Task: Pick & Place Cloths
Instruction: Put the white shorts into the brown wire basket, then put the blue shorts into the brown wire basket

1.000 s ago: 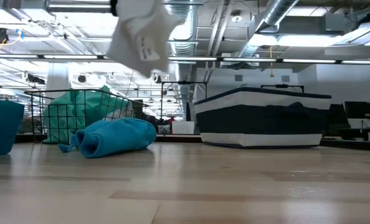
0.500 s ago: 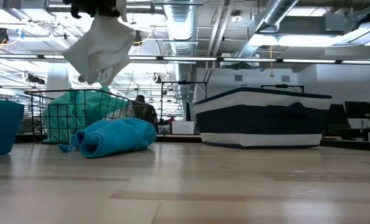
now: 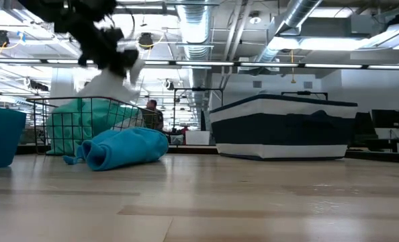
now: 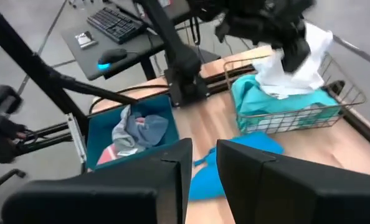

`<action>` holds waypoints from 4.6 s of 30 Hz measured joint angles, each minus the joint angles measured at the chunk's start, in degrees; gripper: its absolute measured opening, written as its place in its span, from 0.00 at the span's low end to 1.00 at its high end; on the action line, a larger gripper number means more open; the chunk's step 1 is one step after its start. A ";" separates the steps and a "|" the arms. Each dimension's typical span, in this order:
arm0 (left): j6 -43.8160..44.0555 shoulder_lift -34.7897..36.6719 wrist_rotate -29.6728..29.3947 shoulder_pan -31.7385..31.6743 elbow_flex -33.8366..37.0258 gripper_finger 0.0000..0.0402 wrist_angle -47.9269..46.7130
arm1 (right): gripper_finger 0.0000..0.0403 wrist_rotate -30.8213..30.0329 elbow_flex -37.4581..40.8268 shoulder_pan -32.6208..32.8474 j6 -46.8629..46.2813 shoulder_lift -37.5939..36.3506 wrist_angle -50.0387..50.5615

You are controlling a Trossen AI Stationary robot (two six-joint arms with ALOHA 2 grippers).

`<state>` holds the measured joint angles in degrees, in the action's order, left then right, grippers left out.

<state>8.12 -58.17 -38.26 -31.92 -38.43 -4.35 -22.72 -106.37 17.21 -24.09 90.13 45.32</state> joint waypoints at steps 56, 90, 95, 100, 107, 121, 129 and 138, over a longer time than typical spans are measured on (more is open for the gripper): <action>0.83 7.91 6.56 -2.67 7.28 0.58 -6.35 | 0.18 -1.37 0.14 2.71 -2.96 0.30 1.92; 0.81 0.10 17.07 -8.54 5.44 0.64 -11.54 | 0.18 -1.38 0.14 5.71 -5.98 0.30 2.65; -0.20 5.88 17.16 -8.54 3.35 0.64 -11.75 | 0.18 -1.40 0.14 5.99 -6.00 0.30 2.28; -0.24 9.93 17.14 -8.54 2.14 0.63 -11.63 | 0.18 -1.38 0.14 6.12 -6.00 0.30 2.22; 1.25 10.44 23.31 -8.54 1.22 0.42 -11.44 | 0.18 -1.57 0.14 6.08 -6.00 0.30 2.23; 8.02 13.44 54.17 4.14 1.22 0.00 -4.84 | 0.18 -1.38 3.32 7.66 -8.96 0.26 2.82; 8.45 14.30 34.94 32.89 1.18 0.00 0.39 | 0.18 -1.57 4.94 8.70 -12.24 0.26 2.23; 5.84 2.50 15.13 47.44 1.20 0.05 0.75 | 0.18 -1.38 5.45 8.71 -15.00 0.28 1.35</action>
<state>13.96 -55.66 -23.13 15.51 -37.23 -3.60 -24.10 -100.92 25.92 -39.09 90.41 46.67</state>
